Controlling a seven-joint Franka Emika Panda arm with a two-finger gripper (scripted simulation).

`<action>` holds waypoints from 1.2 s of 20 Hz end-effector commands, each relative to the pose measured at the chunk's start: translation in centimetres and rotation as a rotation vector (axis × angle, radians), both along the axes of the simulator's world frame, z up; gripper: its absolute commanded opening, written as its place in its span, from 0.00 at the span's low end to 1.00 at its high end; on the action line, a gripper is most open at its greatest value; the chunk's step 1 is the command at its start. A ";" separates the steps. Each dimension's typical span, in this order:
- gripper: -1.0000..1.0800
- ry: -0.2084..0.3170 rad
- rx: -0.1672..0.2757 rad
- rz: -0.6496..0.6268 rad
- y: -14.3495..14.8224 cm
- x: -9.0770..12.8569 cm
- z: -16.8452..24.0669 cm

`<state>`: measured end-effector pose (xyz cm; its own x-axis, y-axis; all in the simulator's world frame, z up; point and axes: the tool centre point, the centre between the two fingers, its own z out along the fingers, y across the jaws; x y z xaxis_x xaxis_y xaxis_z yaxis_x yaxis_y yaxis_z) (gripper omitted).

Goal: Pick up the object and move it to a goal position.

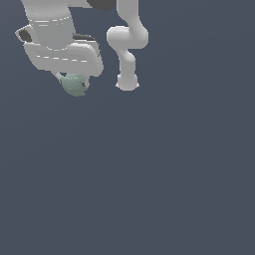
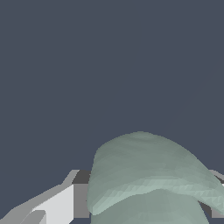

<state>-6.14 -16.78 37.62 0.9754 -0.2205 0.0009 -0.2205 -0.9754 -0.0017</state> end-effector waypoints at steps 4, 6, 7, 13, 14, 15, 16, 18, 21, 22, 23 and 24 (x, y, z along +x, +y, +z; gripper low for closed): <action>0.00 0.001 0.000 0.001 -2.6 0.1 4.6; 0.00 0.001 -0.001 0.001 -3.4 0.2 6.0; 0.00 0.001 -0.001 0.001 -3.7 0.2 6.6; 0.00 0.001 -0.001 0.001 -5.3 0.5 9.3; 0.00 0.001 -0.001 0.001 -5.5 0.5 9.6; 0.00 0.001 -0.001 0.001 -5.6 0.5 9.9; 0.00 0.001 -0.001 0.001 -5.8 0.6 10.2; 0.00 0.001 -0.001 0.001 -6.0 0.6 10.6; 0.00 0.001 -0.001 0.001 -6.2 0.7 11.0; 0.00 0.001 -0.001 0.001 -6.3 0.7 11.0; 0.00 0.001 -0.001 0.001 -6.3 0.7 11.1; 0.00 0.001 -0.001 0.001 -6.3 0.7 11.1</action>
<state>-5.45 -23.07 48.64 0.9756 -0.2194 0.0002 -0.2194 -0.9756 0.0001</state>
